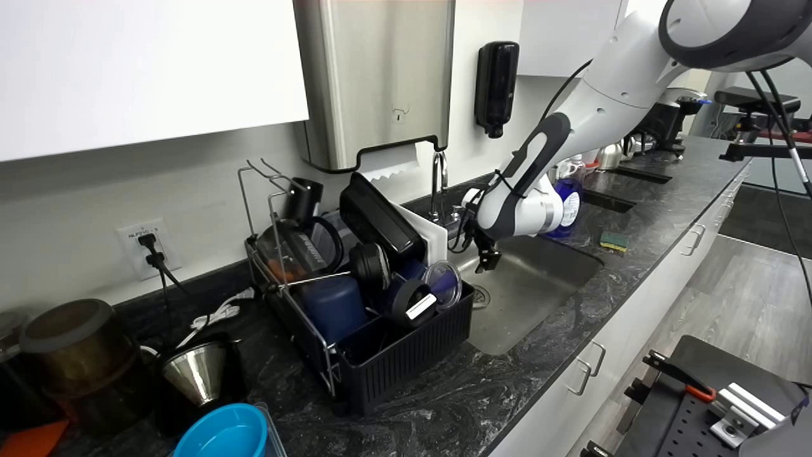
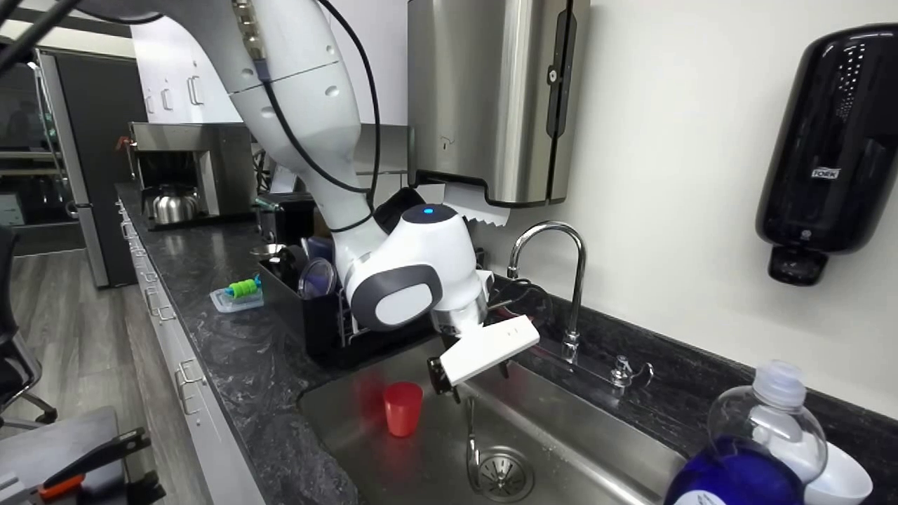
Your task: Put the butter knife in the sink then open and close the tap
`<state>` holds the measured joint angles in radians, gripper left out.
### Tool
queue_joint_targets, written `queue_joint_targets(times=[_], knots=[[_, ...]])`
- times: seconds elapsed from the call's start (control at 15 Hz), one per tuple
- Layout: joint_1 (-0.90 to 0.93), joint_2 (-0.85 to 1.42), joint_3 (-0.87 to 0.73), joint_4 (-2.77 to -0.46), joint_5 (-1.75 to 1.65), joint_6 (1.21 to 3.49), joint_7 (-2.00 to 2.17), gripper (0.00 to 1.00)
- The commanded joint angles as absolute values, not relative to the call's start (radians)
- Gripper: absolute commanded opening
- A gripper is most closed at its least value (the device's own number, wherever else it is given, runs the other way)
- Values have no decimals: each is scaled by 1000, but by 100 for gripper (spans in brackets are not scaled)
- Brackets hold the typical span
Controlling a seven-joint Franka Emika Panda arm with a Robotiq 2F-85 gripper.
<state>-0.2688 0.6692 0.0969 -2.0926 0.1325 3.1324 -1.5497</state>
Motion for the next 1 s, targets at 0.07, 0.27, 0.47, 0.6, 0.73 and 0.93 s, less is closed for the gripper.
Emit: queue_joint_targets(times=[0.07,0.27,0.47,0.6,0.73,0.93], knots=[[-294,586,90,-2167,11,3097,-1375,100],[-303,551,88,-2195,-38,3084,-1282,100],[-305,519,82,-2210,-61,3054,-1196,100],[-302,499,75,-2220,-67,3033,-1143,100],[-291,475,62,-2231,-75,3009,-1102,100],[-275,438,46,-2247,-87,2970,-1034,100]])
